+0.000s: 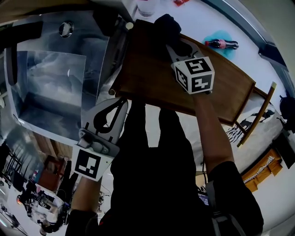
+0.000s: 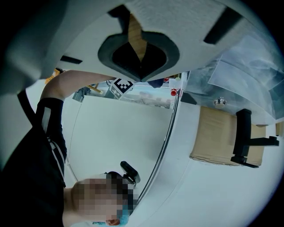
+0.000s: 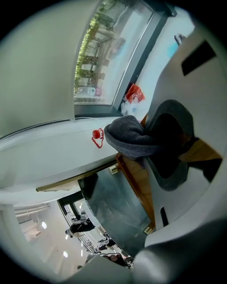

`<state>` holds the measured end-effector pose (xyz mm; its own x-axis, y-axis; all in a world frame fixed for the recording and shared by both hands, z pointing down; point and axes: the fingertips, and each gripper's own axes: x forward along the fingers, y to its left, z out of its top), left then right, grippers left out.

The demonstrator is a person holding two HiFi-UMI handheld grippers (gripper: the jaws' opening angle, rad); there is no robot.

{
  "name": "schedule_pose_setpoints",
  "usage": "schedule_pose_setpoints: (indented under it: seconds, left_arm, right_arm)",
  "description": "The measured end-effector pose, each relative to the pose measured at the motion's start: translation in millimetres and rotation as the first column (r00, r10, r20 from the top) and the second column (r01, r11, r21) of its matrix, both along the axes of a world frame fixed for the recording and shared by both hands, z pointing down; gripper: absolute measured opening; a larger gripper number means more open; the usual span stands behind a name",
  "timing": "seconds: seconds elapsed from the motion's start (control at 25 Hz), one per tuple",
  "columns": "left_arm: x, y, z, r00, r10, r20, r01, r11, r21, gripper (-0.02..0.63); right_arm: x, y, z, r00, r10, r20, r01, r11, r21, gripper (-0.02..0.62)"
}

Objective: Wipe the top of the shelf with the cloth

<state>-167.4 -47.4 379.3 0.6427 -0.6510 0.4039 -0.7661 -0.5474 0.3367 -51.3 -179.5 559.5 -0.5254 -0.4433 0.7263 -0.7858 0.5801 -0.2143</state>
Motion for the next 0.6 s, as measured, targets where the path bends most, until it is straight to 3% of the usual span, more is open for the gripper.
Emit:
schedule_pose_setpoints:
  seconds: [0.6]
  left_arm:
    - [63, -4, -6, 0.997, 0.080, -0.003, -0.080, 0.997, 0.008, 0.018]
  right_arm:
    - [76, 15, 4, 0.996, 0.086, -0.010, -0.086, 0.996, -0.025, 0.077]
